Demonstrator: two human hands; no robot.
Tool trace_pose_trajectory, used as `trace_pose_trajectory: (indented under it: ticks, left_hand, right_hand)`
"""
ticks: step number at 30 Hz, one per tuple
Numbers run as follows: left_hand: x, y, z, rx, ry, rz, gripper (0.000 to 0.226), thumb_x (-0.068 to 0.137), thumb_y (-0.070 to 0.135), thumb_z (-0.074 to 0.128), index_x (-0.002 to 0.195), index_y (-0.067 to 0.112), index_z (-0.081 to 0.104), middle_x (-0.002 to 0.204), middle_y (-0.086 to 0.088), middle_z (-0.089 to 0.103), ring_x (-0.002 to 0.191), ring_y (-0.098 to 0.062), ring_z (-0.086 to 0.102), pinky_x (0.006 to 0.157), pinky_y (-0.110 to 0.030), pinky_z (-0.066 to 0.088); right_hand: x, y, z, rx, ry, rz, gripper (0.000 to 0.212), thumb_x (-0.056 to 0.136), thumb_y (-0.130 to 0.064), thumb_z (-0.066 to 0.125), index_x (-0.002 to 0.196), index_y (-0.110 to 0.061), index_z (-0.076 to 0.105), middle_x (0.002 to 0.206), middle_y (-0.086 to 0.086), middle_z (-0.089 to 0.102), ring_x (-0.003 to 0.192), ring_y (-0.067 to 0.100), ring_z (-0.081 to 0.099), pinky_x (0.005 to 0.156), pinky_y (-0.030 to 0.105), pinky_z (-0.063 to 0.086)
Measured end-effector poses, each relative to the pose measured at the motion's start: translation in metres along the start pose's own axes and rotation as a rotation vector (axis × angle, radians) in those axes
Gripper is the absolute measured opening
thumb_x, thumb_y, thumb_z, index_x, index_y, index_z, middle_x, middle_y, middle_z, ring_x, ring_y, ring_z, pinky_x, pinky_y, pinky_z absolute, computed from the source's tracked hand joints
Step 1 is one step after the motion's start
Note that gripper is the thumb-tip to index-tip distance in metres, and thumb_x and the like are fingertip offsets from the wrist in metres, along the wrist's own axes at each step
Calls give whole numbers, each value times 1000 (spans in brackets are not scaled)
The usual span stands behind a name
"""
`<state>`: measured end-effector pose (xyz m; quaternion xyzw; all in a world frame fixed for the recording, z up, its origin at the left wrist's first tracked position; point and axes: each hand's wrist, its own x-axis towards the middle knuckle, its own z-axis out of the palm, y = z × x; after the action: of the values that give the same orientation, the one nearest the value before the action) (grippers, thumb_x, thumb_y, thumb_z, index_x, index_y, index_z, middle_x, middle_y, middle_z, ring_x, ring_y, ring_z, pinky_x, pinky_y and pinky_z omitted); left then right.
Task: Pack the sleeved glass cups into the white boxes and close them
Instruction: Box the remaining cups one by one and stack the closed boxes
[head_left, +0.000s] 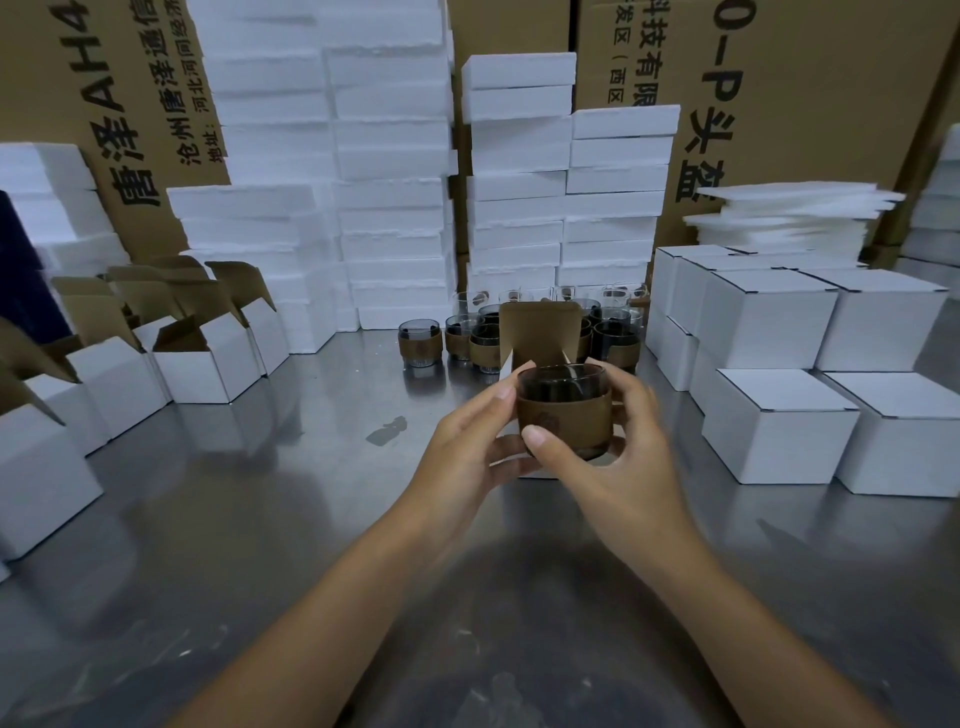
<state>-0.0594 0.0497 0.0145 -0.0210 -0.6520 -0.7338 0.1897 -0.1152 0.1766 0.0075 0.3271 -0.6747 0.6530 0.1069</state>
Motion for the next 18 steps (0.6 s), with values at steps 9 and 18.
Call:
trace_pose_trajectory:
  ticks: [9, 18]
  left_hand:
    - [0, 0, 2, 16, -39, -6, 48, 86, 50, 46, 128, 27, 55, 120, 1, 67, 107, -18, 65, 85, -34, 55]
    - [1, 2, -2, -12, -66, 12, 44, 84, 29, 48, 127, 24, 56, 120, 2, 65, 108, -18, 64, 81, -28, 54]
  right_hand:
    - [-1, -3, 1, -65, 24, -62, 72, 59, -27, 86, 117, -33, 43, 117, -12, 46, 101, -17, 44, 75, 1, 39]
    - [-1, 3, -1, -171, 7, -171, 79, 57, -27, 88, 121, -28, 41, 118, -5, 47, 108, -6, 44, 81, 3, 38]
